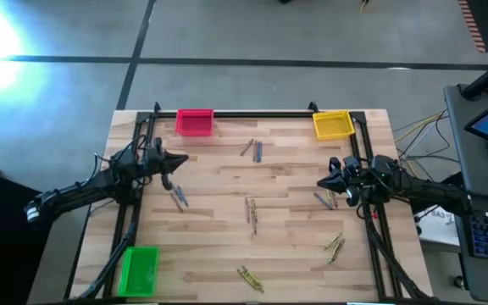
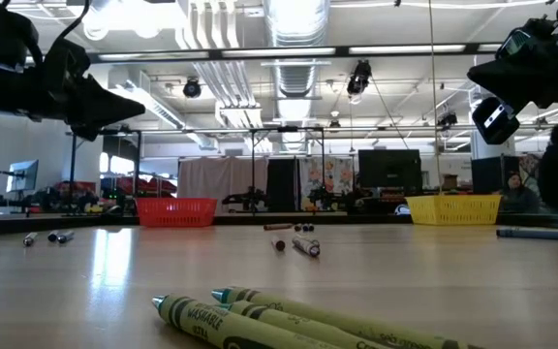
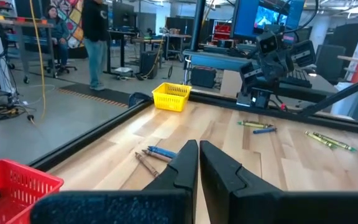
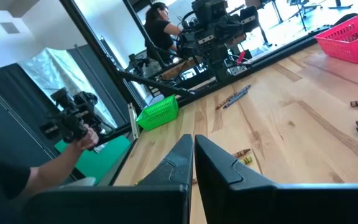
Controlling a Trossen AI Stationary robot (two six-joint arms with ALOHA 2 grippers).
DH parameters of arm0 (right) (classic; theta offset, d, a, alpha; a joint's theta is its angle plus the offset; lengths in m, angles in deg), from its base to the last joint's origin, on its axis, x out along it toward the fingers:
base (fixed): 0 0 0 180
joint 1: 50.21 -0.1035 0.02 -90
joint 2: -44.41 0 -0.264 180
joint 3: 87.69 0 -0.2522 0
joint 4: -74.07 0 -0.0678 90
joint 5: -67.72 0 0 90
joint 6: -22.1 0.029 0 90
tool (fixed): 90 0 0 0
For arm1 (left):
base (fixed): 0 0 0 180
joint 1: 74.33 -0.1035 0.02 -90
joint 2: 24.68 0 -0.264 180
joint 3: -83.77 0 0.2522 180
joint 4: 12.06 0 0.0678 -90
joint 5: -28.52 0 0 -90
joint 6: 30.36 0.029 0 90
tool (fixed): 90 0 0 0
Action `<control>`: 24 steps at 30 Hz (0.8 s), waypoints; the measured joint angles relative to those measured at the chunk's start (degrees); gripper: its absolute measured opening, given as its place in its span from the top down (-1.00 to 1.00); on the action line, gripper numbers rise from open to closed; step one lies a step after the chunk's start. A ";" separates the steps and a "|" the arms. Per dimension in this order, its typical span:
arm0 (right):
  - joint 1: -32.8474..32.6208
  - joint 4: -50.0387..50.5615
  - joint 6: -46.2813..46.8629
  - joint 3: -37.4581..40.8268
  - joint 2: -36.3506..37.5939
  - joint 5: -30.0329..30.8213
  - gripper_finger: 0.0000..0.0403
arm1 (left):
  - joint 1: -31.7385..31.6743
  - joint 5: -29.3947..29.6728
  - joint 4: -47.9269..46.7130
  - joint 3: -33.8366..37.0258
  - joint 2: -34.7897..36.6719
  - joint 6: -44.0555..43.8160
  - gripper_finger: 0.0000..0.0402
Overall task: Sort crayons
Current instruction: Put the brown crayon into the yellow bin
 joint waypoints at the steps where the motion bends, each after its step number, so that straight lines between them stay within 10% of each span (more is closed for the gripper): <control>1: 0.01 0.00 0.00 0.00 -0.02 -0.02 0.96 | 0.00 0.00 -0.17 0.02 0.02 0.29 1.00; 24: 0.02 0.00 0.00 0.00 -0.02 0.00 0.96 | 0.02 7.58 -1.65 0.75 -5.99 -9.08 0.97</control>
